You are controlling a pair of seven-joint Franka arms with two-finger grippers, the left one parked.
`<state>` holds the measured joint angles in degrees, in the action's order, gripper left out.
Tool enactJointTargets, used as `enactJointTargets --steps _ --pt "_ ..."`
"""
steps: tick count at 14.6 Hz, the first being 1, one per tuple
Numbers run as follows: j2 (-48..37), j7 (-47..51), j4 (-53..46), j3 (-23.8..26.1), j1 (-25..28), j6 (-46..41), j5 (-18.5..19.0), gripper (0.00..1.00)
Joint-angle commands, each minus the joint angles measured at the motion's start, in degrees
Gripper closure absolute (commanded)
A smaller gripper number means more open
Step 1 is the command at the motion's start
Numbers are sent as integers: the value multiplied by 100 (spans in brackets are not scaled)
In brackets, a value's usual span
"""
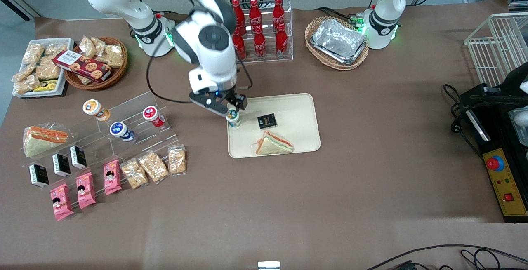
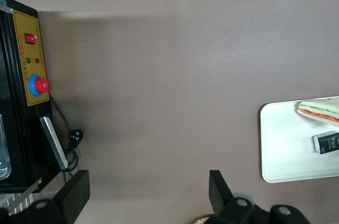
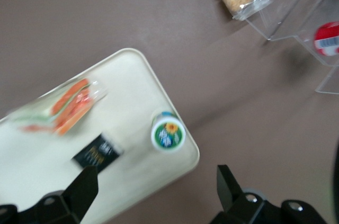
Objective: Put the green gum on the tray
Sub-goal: 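Open the right gripper and raise it away from the tray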
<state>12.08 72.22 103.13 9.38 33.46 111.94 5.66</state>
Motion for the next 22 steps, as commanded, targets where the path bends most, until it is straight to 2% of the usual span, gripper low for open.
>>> enactJointTargets --steps 1,6,8,11,16,18,20,22 --pt "-81 -803 -1416 46 -50 -1601 -442 0" --pt "-1152 -2436 -1902 -50 -269 -3062 -487 0" --pt "-1680 -3437 -1815 -68 -794 -3344 -495 0" --pt "-1954 -4861 -1683 -225 -1621 -3407 -495 0" --pt "-2087 -7015 -1130 -1762 -1816 -2776 -654 0" --pt "-1929 -7650 -1085 -1652 -2604 -2546 -636 0" --pt "-1727 -7889 -1111 -1134 -3413 -2581 -680 0" --pt "-1647 -7784 -1172 -956 -3557 -2563 -636 0"
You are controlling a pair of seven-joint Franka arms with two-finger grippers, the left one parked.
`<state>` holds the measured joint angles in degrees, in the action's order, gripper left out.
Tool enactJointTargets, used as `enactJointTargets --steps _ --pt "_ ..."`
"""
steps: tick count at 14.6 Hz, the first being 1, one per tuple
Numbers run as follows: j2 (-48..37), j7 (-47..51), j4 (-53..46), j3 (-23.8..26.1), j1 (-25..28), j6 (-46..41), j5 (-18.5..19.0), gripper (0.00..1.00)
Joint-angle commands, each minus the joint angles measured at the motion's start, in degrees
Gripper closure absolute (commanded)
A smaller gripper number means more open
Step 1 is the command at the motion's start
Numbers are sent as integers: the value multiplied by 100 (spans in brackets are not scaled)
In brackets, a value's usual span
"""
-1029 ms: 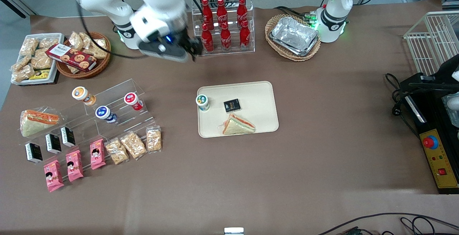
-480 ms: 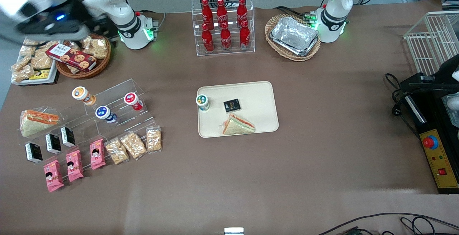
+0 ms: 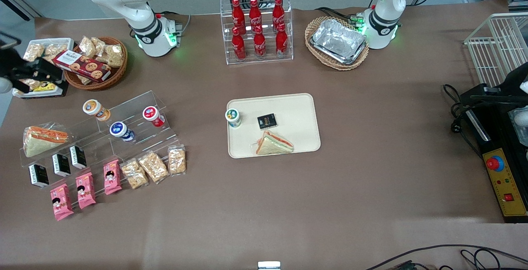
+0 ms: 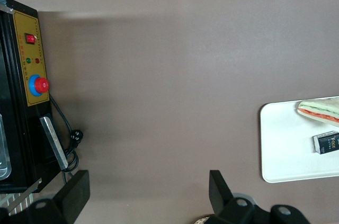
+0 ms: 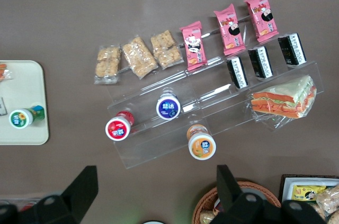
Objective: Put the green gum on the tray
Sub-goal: 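Open the right gripper and raise it away from the tray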
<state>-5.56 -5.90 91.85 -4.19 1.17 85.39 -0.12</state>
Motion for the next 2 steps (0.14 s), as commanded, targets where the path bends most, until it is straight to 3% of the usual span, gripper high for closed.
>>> enactJointTargets --steps 1,2 --pt "116 158 -35 402 -328 92 -41 0" --pt "125 298 -44 393 -328 92 -84 0"
